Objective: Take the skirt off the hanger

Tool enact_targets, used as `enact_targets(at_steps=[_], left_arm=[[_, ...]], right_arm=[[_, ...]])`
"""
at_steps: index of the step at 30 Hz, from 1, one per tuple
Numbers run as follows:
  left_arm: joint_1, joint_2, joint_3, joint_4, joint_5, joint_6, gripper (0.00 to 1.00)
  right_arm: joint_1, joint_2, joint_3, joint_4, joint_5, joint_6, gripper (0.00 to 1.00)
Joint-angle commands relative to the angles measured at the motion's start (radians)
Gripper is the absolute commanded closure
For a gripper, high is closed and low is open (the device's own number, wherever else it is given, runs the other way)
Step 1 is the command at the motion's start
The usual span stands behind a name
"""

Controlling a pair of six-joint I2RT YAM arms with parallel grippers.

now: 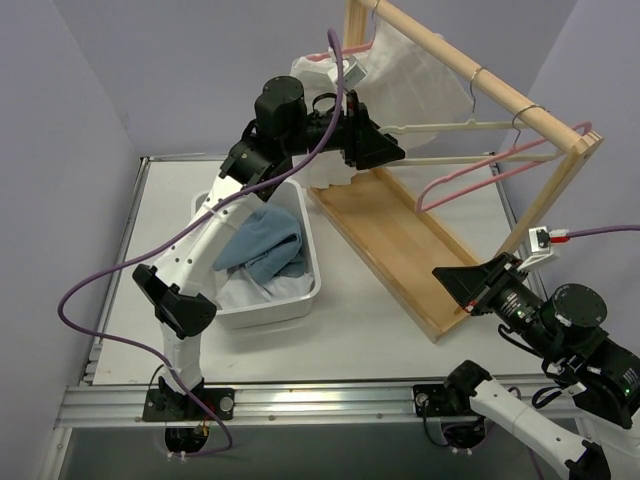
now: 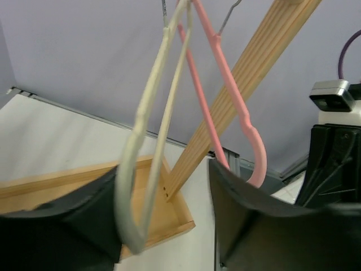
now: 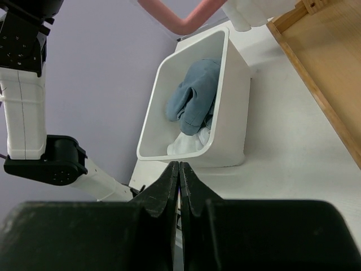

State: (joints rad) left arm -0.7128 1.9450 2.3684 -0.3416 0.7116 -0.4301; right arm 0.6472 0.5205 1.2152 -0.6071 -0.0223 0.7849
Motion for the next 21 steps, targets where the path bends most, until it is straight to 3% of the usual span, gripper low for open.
enact_targets(at_steps=[1,2,3,5,9,12,21], left_arm=[[-0.001,-0.06,-0.014,-0.048,-0.056,0.078,0.31],[0.004,-0.072,-0.018,-0.081,-0.075,0.097,0.25],[0.006,-0.087,-0.017,-0.098,-0.092,0.112,0.13],[0.016,-0.093,0.006,-0.15,-0.107,0.139,0.04],[0.087,-0.098,0.075,-0.237,-0.155,0.156,0.06],[0.156,-0.133,0.04,-0.197,-0.181,0.122,0.06],[0.447,-0.273,-0.315,0.222,-0.233,-0.044,0.06]], right_arm=[[-0.009,0.003,-0.014,0.063,-0.007,0.002,1.0],[-0.009,0.001,-0.019,0.069,-0.008,0.002,1.0],[-0.009,0.001,-0.028,0.073,-0.011,0.001,1.0],[-0.011,0.007,-0.032,0.07,-0.007,-0.003,1.0],[-0.011,0.026,-0.049,0.093,-0.013,-0.004,1.0],[-0.011,0.052,-0.049,0.095,-0.037,-0.018,1.0],[-0.011,0.026,-0.092,0.096,-0.038,-0.015,1.0]])
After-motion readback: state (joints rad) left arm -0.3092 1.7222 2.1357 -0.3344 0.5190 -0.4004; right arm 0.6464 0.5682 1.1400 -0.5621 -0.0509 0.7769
